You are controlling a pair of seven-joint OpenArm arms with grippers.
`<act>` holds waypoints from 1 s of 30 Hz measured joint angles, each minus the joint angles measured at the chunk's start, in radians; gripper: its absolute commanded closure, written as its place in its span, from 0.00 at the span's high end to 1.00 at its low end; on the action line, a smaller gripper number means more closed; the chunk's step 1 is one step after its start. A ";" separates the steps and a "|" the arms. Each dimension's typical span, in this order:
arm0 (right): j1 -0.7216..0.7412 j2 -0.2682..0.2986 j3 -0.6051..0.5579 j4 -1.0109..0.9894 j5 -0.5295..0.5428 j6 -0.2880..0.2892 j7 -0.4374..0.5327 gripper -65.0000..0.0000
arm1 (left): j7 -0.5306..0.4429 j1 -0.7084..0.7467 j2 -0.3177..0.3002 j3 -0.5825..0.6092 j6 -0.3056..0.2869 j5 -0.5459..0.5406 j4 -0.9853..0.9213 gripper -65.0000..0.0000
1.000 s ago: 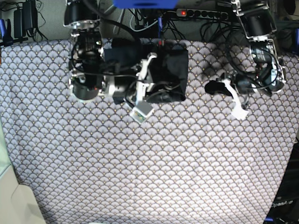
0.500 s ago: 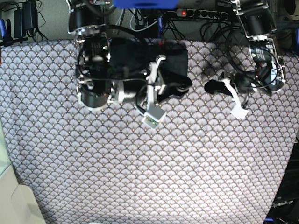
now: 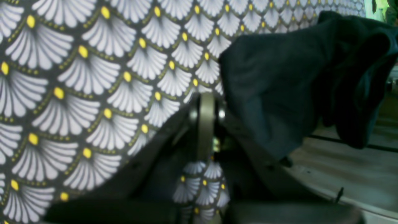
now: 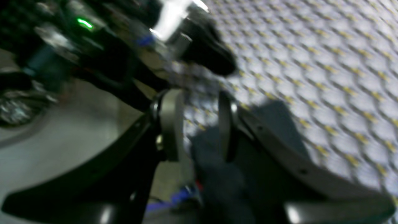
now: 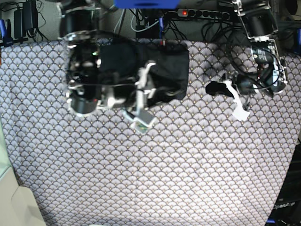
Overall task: Fold the T-shirt properly
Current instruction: 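Lift the band's end with the right gripper and fold it toward the middle, then lift the band's other end with the left gripper and fold it over the middle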
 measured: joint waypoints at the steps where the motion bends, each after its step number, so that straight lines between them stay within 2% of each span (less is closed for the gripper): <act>1: 0.000 0.015 0.000 0.000 0.000 0.000 -0.002 0.33 | 0.001 0.000 0.001 0.000 0.000 0.000 0.000 0.00; 10: -0.035 0.072 -0.008 0.004 0.002 0.000 -0.003 0.33 | 0.000 -0.006 0.003 0.003 0.000 0.000 0.000 0.00; 17: -0.027 0.140 -0.007 0.161 0.019 0.000 0.006 0.33 | 0.004 -0.047 0.003 0.007 0.000 -0.003 0.000 0.00; 20: -0.036 0.190 -0.005 0.158 0.008 0.000 -0.009 0.33 | 0.007 -0.063 0.005 0.064 0.003 -0.009 0.037 0.00; 24: -0.042 0.240 -0.004 0.159 0.011 0.000 0.004 0.33 | -0.003 -0.071 0.006 0.181 -0.003 -0.134 0.188 0.00; 26: -0.047 0.263 0.013 0.159 0.011 0.000 0.001 0.33 | -0.002 -0.073 0.002 0.245 -0.003 -0.167 0.244 0.07; 30: -0.067 0.309 0.105 0.160 0.013 0.000 0.005 0.33 | 0.003 -0.069 -0.005 0.313 -0.003 -0.174 0.253 0.30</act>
